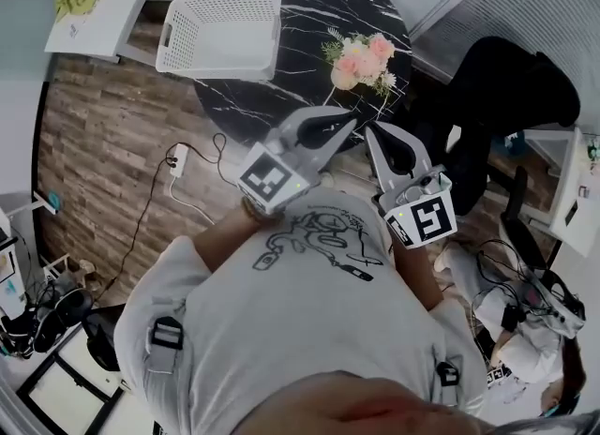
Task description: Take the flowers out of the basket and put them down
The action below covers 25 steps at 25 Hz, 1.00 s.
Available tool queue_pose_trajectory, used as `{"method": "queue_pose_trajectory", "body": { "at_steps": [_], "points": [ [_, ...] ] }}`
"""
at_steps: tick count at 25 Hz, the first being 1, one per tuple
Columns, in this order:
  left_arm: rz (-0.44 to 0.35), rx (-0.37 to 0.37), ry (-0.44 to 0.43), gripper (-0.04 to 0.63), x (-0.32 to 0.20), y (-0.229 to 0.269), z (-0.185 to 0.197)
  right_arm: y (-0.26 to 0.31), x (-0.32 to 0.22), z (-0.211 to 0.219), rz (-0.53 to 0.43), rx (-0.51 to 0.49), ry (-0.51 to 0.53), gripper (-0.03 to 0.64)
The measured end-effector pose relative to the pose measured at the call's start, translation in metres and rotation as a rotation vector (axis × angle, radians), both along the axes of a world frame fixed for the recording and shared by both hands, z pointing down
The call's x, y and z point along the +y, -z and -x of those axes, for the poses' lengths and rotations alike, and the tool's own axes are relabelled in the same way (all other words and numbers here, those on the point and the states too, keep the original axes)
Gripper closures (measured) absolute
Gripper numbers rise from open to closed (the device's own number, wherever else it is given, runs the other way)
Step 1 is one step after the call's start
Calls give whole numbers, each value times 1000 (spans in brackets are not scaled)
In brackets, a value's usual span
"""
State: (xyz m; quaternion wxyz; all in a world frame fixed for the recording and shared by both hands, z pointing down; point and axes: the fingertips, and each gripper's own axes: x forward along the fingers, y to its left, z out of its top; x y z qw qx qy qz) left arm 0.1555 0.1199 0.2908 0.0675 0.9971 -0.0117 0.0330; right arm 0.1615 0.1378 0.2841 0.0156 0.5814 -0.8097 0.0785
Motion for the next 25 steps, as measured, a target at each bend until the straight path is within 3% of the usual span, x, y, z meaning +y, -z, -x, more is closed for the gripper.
{"method": "queue_pose_trajectory", "body": {
  "at_steps": [6,25],
  "points": [
    [34,13,19,594,8,3,-1,-2,5,-1,-3,-9,-6,611],
    [7,-5,23,594,11,3,6,-1,10,5,1,13,4,611]
  ]
}}
